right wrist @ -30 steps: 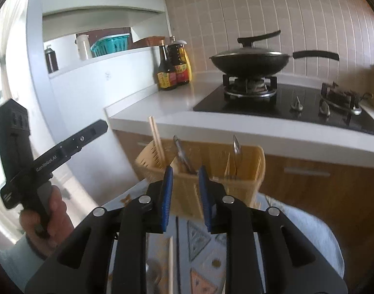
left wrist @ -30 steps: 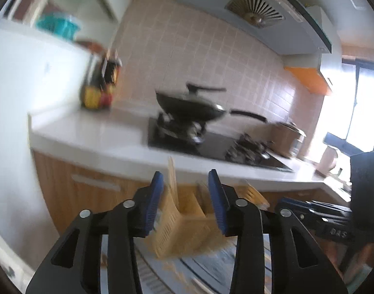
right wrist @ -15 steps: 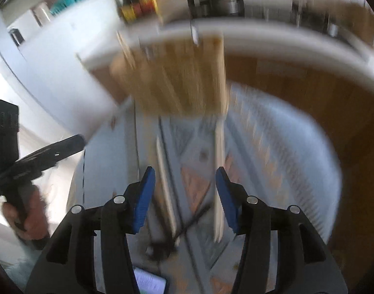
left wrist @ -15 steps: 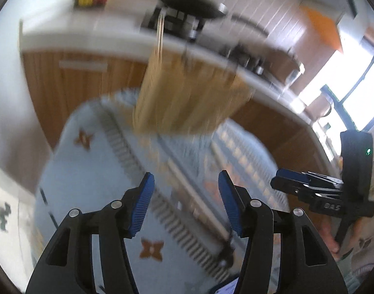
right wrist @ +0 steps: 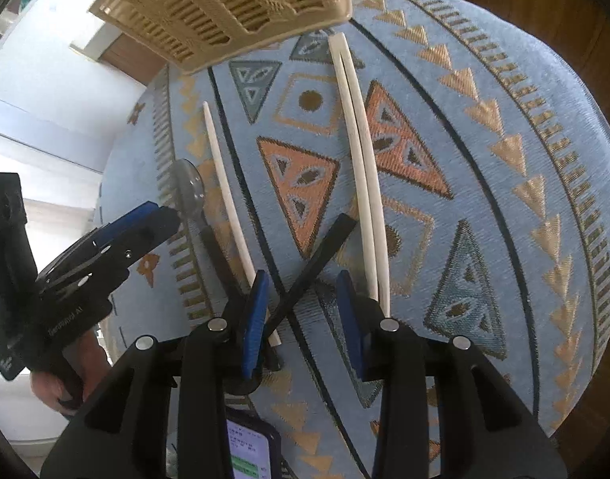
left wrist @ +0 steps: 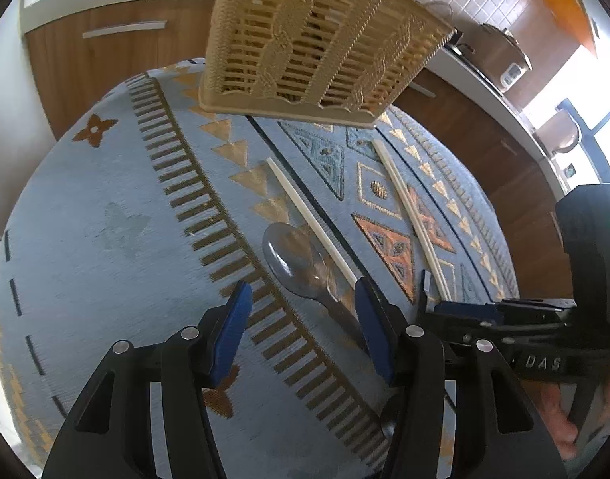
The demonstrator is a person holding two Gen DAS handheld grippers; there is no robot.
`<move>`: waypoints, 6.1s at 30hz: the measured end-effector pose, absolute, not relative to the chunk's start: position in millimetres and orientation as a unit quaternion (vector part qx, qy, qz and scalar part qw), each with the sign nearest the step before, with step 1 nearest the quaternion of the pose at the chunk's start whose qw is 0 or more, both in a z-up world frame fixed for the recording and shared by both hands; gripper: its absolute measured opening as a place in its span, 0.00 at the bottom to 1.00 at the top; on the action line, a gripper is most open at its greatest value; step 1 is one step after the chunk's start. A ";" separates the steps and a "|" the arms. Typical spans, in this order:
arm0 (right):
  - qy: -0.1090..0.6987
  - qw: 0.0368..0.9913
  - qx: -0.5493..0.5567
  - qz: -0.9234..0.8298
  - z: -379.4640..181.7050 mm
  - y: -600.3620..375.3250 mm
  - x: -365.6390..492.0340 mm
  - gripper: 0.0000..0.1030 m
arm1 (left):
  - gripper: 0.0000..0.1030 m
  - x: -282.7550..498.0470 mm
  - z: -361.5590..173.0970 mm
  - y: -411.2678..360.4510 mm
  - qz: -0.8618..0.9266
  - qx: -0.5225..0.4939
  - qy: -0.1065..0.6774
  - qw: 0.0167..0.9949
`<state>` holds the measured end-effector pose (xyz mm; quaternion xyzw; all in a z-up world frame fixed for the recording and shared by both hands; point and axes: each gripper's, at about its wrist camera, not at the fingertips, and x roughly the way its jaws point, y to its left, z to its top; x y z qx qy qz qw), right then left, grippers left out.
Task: Organize utensils
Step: 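Lower both tools back to the table toward the remaining utensils, then grasp a clear spoon with the left tool while the right tool grasps a black spoon, then lift both spoons over the caddy and open both tools to drop them, then lower both tools to the table while the right tool grasps two wooden chopsticks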
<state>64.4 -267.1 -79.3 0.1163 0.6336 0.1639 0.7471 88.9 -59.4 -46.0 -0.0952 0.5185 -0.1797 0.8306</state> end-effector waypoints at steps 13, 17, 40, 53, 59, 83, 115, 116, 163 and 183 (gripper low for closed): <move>0.595 0.794 0.016 0.123 -76.0 -226.6 52.3 0.22 | 0.47 86.7 -50.1 -81.1 -0.158 -0.080 0.502 0.846; 0.568 0.814 -0.040 0.120 -77.6 -216.7 33.5 0.17 | 0.47 82.0 -50.9 -85.8 -0.153 -0.070 0.494 0.853; 0.580 0.798 -0.031 0.163 -78.4 -243.0 40.4 0.08 | 0.38 73.0 -53.9 -112.3 -0.115 0.059 0.481 0.867; 0.584 0.790 -0.021 0.187 -80.9 -234.9 53.2 0.05 | 0.08 69.5 -50.3 -81.2 -0.166 0.123 0.472 0.857; 0.610 0.769 -0.018 0.190 -83.1 -234.5 61.9 0.07 | 0.08 71.7 -49.5 -61.4 -0.168 0.102 0.480 0.855; 0.431 0.875 0.021 0.221 26.7 -238.1 68.0 0.05 | 0.08 78.7 78.2 -32.4 -0.189 -0.039 0.277 0.941; 0.178 0.966 0.086 0.164 72.6 -218.9 207.2 0.05 | 0.08 198.3 109.6 -54.7 -0.103 -0.068 0.054 0.991; 0.172 0.968 0.083 0.162 69.3 -217.9 206.5 0.05 | 0.08 199.2 106.6 -55.2 -0.101 -0.064 0.055 0.991; 0.510 0.849 0.015 0.139 -18.6 -300.8 76.0 0.54 | 0.55 93.3 10.0 -22.7 -0.161 -0.136 0.428 0.879; 0.468 0.867 -0.058 0.159 -89.3 -274.9 12.1 0.26 | 0.64 88.6 -56.2 -137.5 -0.081 0.061 0.464 0.880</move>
